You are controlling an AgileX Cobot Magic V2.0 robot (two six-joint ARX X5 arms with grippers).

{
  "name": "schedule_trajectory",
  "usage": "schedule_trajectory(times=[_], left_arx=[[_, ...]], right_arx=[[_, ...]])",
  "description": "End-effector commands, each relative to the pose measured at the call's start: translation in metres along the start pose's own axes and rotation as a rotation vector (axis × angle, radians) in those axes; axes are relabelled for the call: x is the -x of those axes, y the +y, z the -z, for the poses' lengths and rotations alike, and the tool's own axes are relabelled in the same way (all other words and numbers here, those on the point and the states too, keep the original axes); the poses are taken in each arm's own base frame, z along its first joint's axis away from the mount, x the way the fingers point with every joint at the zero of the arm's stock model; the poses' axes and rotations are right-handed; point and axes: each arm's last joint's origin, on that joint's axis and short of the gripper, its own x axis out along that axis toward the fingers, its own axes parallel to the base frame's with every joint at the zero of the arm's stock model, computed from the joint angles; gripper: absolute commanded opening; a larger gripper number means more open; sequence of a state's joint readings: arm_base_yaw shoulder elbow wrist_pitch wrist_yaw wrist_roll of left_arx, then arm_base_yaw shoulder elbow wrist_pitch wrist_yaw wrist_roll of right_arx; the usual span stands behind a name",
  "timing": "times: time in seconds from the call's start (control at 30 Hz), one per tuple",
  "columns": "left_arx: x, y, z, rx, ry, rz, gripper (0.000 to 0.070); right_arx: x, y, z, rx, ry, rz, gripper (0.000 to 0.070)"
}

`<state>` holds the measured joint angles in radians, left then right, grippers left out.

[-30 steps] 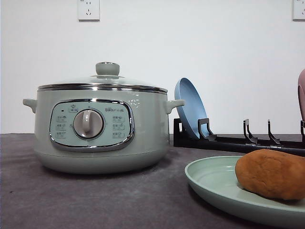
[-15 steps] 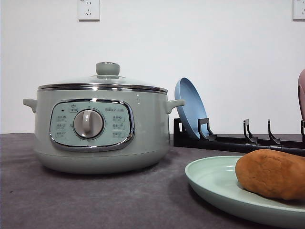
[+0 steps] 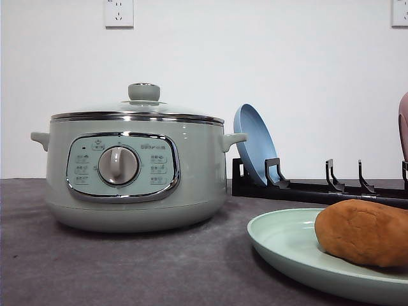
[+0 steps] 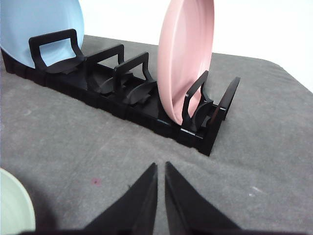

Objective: Transfer potato from steamer to green plate

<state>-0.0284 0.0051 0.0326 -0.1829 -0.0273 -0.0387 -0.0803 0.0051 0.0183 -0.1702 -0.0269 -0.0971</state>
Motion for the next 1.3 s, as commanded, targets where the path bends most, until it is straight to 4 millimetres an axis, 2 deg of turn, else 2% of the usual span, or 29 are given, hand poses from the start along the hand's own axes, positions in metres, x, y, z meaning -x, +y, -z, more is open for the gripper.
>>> schedule_trajectory(times=[0.0, 1.27], left_arx=[[-0.0019, 0.0005, 0.0071, -0.012, 0.023, -0.006, 0.0016], [-0.0019, 0.0005, 0.0071, -0.012, 0.023, -0.006, 0.0016]], right_arx=[[-0.0006, 0.0, 0.0007, -0.011, -0.009, 0.002, 0.0015], [-0.0005, -0.0002, 0.0005, -0.012, -0.009, 0.004, 0.0015]])
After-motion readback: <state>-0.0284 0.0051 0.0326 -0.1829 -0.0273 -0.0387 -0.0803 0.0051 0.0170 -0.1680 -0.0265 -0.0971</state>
